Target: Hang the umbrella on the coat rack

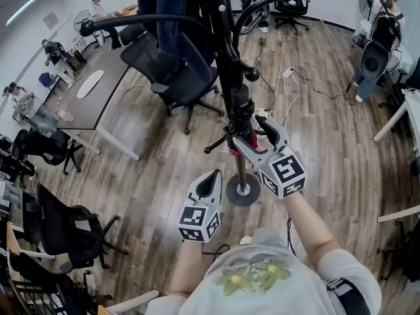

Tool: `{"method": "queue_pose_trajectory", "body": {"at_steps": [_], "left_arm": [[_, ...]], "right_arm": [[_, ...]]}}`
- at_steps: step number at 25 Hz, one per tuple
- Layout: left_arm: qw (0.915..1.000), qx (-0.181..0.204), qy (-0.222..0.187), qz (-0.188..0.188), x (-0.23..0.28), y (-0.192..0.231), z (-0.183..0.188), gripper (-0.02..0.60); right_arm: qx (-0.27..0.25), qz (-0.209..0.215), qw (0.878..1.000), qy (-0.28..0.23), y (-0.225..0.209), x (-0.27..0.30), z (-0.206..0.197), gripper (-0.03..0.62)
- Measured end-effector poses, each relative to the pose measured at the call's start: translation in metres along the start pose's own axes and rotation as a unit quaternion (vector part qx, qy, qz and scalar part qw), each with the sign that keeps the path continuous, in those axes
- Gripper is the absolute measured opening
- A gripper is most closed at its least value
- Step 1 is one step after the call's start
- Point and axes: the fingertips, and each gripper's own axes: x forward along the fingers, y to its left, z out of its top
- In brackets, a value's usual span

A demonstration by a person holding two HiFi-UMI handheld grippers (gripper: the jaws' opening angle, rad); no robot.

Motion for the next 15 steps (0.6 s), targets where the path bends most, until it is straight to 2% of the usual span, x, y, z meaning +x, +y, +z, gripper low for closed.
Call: {"method": "queue_pose_trajectory", "body": {"at_steps": [7, 15], "left_arm": [[1.0000, -0.004, -0.006, 0.004, -0.003, 0.001, 0.001, 0.005], [0.9998, -0.006, -0.017, 0.007, -0.005, -0.001, 0.009, 0.005]], "right_arm": [[0.014, -0.010, 1.000, -0.015, 0.002, -0.021, 0.006, 0.311], [0.028, -0.019, 0.999, -0.040, 0.009, -0.049, 0.014, 0.179]]}}
